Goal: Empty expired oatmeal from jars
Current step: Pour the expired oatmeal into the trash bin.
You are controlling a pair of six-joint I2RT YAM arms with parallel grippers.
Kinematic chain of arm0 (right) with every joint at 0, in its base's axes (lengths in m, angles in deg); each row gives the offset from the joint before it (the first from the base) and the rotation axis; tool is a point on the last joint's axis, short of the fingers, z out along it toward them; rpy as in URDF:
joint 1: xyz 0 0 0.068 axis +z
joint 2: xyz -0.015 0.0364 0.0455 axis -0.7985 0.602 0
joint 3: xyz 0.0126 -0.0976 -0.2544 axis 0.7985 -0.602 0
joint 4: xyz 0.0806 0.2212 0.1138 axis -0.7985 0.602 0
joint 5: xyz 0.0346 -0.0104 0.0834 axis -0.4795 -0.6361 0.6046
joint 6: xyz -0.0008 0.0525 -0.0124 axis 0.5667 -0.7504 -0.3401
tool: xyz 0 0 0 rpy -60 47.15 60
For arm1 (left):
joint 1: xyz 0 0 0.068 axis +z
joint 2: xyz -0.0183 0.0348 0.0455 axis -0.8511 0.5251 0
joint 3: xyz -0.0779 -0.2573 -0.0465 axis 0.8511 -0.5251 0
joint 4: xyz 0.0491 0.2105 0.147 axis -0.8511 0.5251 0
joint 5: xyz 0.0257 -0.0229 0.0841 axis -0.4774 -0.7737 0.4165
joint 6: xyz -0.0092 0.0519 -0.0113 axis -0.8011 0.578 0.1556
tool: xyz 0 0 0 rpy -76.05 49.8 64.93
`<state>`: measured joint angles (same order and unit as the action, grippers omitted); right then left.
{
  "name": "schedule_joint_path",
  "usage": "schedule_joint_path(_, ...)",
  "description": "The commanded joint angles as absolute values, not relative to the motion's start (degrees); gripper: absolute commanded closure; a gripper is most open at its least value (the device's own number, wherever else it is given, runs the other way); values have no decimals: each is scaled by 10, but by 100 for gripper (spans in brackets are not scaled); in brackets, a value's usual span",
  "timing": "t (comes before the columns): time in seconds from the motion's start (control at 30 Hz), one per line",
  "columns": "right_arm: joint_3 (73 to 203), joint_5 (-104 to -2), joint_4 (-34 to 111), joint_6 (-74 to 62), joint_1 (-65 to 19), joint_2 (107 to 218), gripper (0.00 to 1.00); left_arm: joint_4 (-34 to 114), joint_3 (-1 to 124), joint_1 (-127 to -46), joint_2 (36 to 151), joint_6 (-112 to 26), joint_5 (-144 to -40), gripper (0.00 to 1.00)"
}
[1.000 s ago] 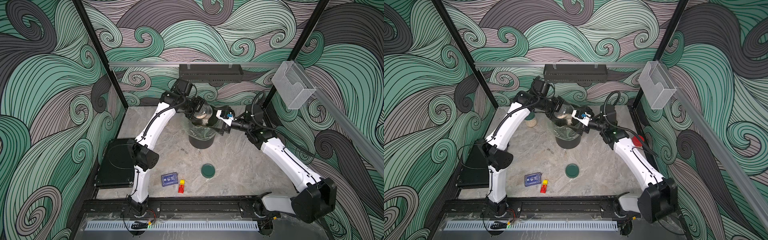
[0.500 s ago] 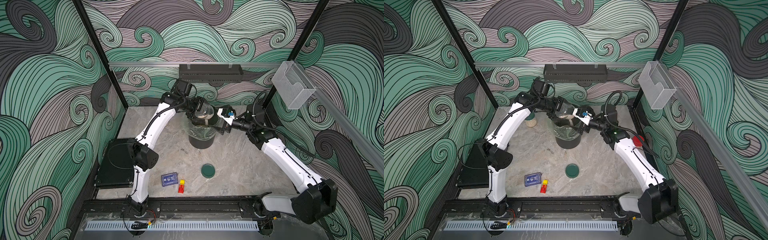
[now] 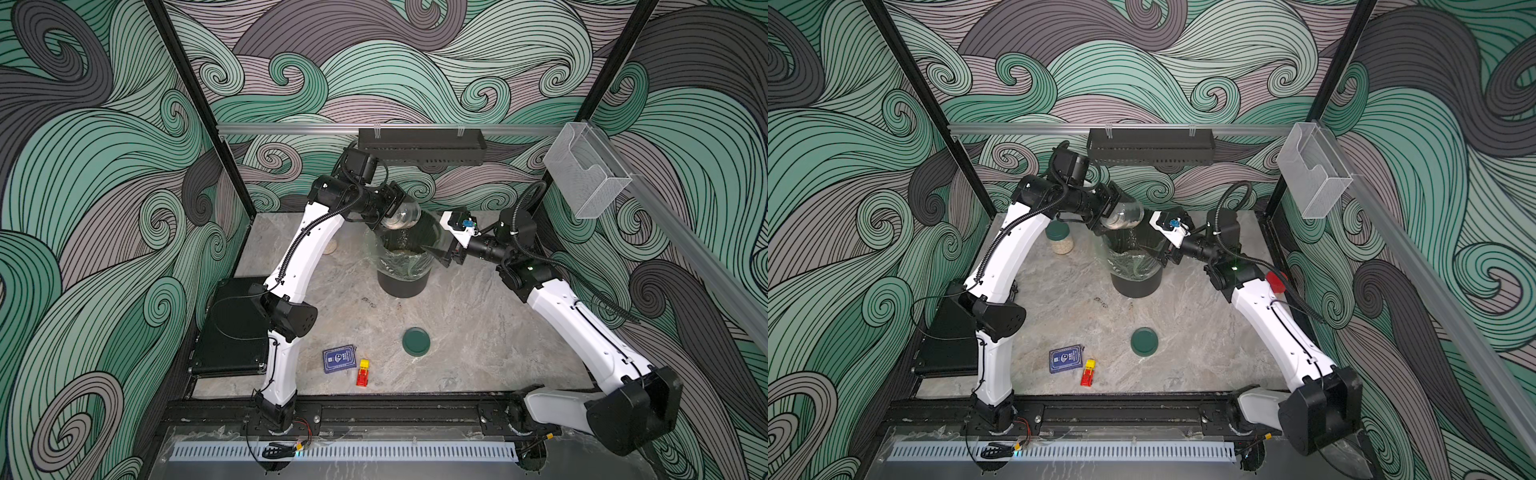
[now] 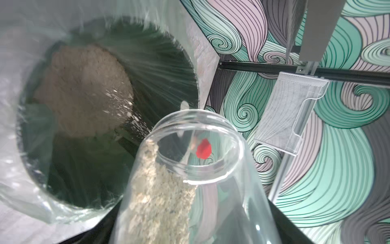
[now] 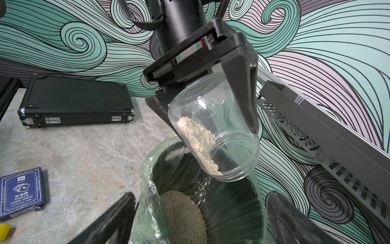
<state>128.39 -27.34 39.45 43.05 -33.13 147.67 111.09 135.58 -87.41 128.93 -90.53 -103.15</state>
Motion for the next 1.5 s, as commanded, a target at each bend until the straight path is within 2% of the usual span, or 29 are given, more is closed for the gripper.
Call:
schedule_joint_path(0.0,1275,-287,383,406,-334,1460,3,1162,1394,-886,1301,-773,-960,100)
schedule_joint_path(0.13,1271,-290,378,389,-333,1454,3,1228,1443,-892,1336,-690,-909,100)
schedule_joint_path(0.4,1280,-301,376,357,-323,1464,6,1271,1469,-915,1382,-579,-847,100)
schedule_joint_path(0.77,1284,-347,375,330,-312,1486,6,1299,1478,-942,1385,-514,-753,100)
schedule_joint_path(1.13,1382,-485,506,132,-333,1542,6,1322,1414,-954,1360,-488,-718,100)
schedule_joint_path(1.23,1417,-476,541,55,-360,1574,6,1323,1403,-955,1349,-483,-714,100)
schedule_joint_path(1.47,1508,-373,581,-63,-400,1686,7,1318,1390,-955,1329,-476,-718,100)
